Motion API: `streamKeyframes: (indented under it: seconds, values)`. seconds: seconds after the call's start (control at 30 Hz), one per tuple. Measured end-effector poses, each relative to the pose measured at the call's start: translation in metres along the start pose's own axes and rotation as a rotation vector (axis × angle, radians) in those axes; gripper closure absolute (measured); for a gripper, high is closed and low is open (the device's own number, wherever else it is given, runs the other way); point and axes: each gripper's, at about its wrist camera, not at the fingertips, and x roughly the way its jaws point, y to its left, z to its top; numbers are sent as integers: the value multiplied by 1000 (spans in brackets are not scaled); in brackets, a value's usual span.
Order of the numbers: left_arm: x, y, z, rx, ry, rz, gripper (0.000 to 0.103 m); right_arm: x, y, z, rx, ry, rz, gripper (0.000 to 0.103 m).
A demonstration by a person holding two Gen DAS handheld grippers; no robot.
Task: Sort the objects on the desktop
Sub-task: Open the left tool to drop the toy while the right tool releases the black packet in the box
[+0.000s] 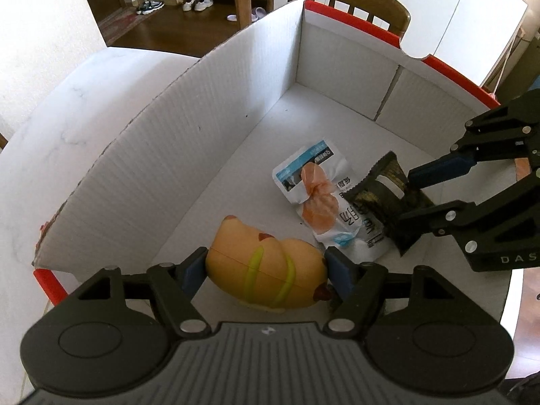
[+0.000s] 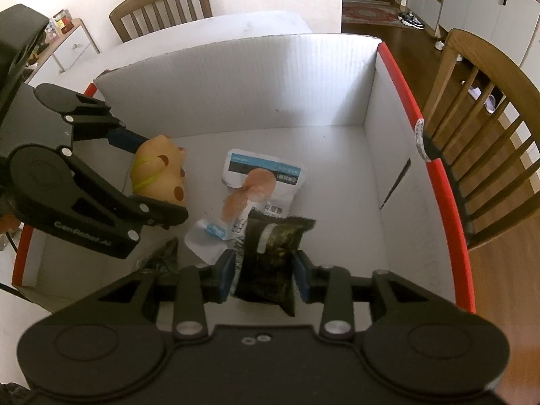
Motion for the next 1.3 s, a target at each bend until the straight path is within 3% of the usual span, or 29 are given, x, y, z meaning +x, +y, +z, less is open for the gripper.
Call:
streamKeyframes:
  seconds: [0.1, 0.3, 0.8, 1.3]
  values:
    - [-5, 2, -1, -3, -19, -15, 22, -3, 1, 0, 1, -4, 1, 61]
    - [-12, 2, -4, -5, -38, -25, 17, -9, 0, -1, 1, -21, -9, 52]
    - [-58, -3, -24, -13, -133, -28, 17, -38, 19, 2, -16, -90, 4, 47]
    - [-131, 4, -75, -69, -293, -15, 17, -81, 73, 3, -61, -174, 36, 43]
